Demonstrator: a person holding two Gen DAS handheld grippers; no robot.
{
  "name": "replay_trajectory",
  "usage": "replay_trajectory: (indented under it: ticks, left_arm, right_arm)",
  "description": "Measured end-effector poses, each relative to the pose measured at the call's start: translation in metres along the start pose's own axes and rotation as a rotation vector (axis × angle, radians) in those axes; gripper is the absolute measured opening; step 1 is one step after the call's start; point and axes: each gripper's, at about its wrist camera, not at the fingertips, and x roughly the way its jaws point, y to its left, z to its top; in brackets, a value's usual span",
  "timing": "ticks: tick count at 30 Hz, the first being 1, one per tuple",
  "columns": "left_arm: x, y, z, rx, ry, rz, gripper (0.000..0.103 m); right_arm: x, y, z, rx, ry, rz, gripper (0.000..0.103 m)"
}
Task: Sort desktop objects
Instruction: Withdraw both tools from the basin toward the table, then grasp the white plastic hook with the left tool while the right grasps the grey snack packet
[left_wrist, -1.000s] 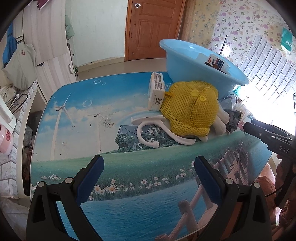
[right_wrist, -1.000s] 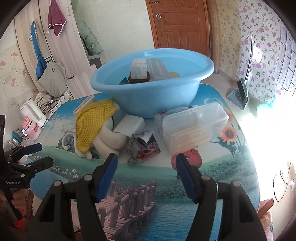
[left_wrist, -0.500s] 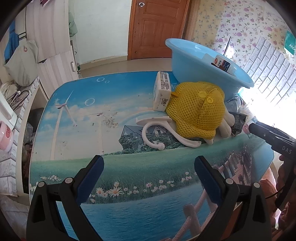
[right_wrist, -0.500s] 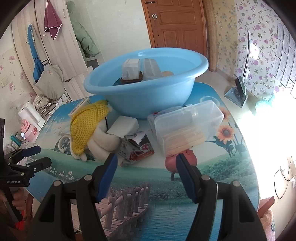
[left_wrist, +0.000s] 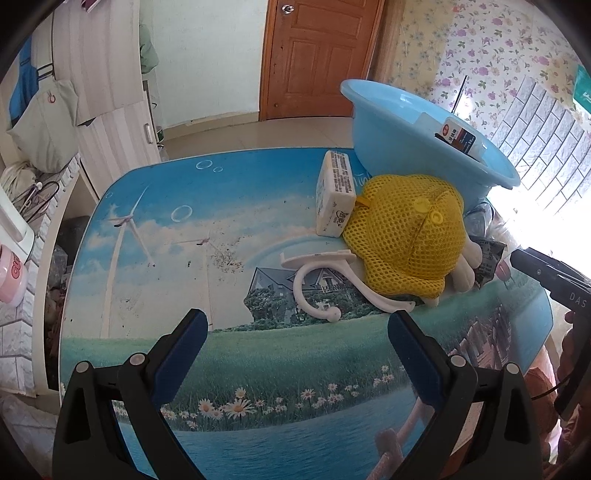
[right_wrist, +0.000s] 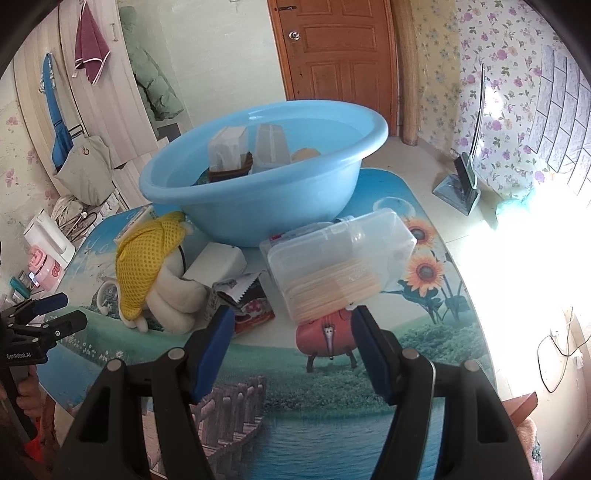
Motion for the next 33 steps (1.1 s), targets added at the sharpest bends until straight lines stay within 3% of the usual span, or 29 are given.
replay_trajectory:
  ticks: [7, 14, 22, 23, 24, 26, 29, 30, 31, 32, 33]
  left_arm:
    - [0.019, -0.005, 0.009, -0.011, 0.025, -0.004, 0.098]
    - [0.034, -0.01, 0.015, -0.002, 0.033, 0.011, 0.098]
    - [0.04, -0.017, 0.017, 0.023, 0.006, 0.011, 0.098]
    - [0.039, -0.02, 0.017, 0.03, -0.004, 0.003, 0.093]
    - [0.036, -0.021, 0.016, 0.039, -0.024, -0.017, 0.076]
    - [0.033, -0.018, 0.016, 0.052, -0.039, -0.061, 0.056]
    - [0.029, -0.013, 0.015, 0.044, -0.049, -0.056, 0.038]
    - [0.029, -0.011, 0.014, 0.039, -0.039, -0.06, 0.029]
    - [0.027, -0.008, 0.013, 0.038, -0.042, -0.063, 0.028]
    - [0.026, -0.007, 0.013, 0.035, -0.039, -0.07, 0.024]
    - [0.025, -0.005, 0.012, 0.032, -0.036, -0.079, 0.019]
  right_arm:
    - [0.006, -0.006, 0.002, 0.012, 0.015, 0.012, 0.065]
    - [0.004, 0.018, 0.001, -0.043, 0.0, 0.077, 0.065]
    - [0.016, 0.035, -0.002, -0.094, 0.025, 0.058, 0.065]
    - [0.017, 0.035, -0.002, -0.096, 0.03, 0.056, 0.065]
    - [0.019, 0.034, -0.003, -0.095, 0.034, 0.056, 0.065]
    - [0.024, 0.034, -0.004, -0.081, 0.048, 0.056, 0.065]
    - [0.027, 0.032, -0.004, -0.069, 0.06, 0.066, 0.065]
    - [0.028, 0.033, -0.005, -0.07, 0.064, 0.067, 0.061]
    - [0.029, 0.033, -0.005, -0.075, 0.067, 0.067, 0.045]
    - [0.03, 0.033, -0.006, -0.08, 0.076, 0.072, 0.037]
    - [0.03, 0.034, -0.006, -0.082, 0.081, 0.103, 0.035]
